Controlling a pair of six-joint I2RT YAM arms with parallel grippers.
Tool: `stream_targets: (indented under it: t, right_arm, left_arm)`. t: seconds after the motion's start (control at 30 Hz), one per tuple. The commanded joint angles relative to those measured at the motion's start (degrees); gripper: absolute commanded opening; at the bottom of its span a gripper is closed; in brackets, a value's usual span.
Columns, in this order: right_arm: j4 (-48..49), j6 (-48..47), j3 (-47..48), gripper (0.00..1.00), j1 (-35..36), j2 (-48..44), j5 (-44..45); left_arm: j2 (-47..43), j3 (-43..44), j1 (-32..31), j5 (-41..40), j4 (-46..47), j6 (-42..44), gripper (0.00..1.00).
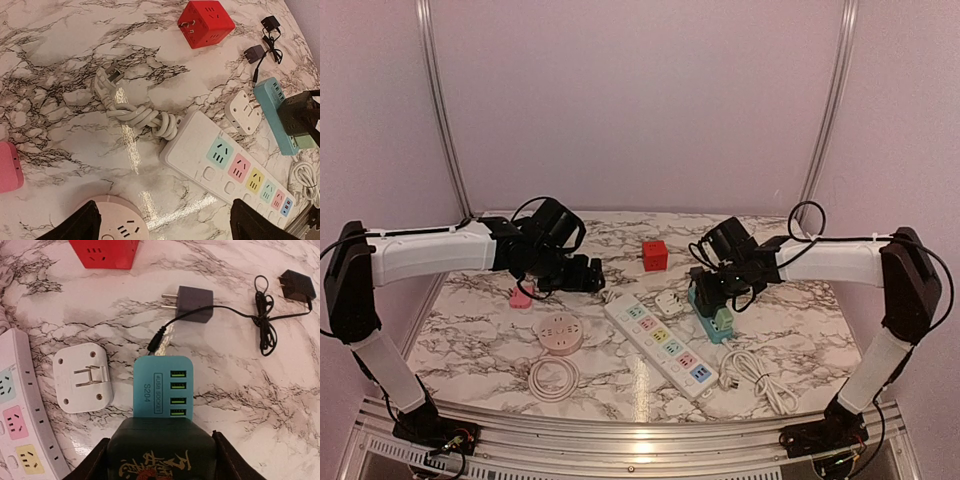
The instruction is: Pull the plug off the socket
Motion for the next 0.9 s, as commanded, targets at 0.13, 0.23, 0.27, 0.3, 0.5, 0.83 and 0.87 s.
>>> stream_targets:
  t: [0.13,0.23,0.27,0.3,0.5,0.83,0.87]
  right_arm:
    - [4.09,-6.86,1.23,0.26,7.76,2.29,-5.00]
    - [6.22,-8.14,-1.07,0.25,8.98,0.73,-6.33]
    - [6.91,-8.40,-2.00,0.25,9.02,0.09,-6.80]
    - [7.43,-8.58,-2.99,0.25,9.05,-0.54,-7.20]
    - [7.35,-9.10,-6.24,0.22,9.15,-2.64,-7.37]
    - [6.18,-8.17,-8.98,0.21,9.14,-5.34,-5.22]
    - [6.12,-8.12,-9.12,0.22,9.13,-5.67,-5.24]
  left_arm:
    - [3.72,-1.47,-0.39,12.04,9.97,-7.02,0.89]
    - [6.59,-1.31,-0.46,16.91,16.75,-11.31,0.80]
    - [7.66,-1.02,-0.48,18.19,18.85,-12.94,0.75]
    - [9.01,-0.23,-0.49,19.25,20.83,-14.33,0.71]
    - [19.98,10.01,-1.62,22.86,25.19,-19.32,0.36]
    - [31.99,23.14,-4.67,24.87,24.61,-23.40,0.14]
    - [32.63,23.88,-4.95,24.72,24.53,-23.36,0.13]
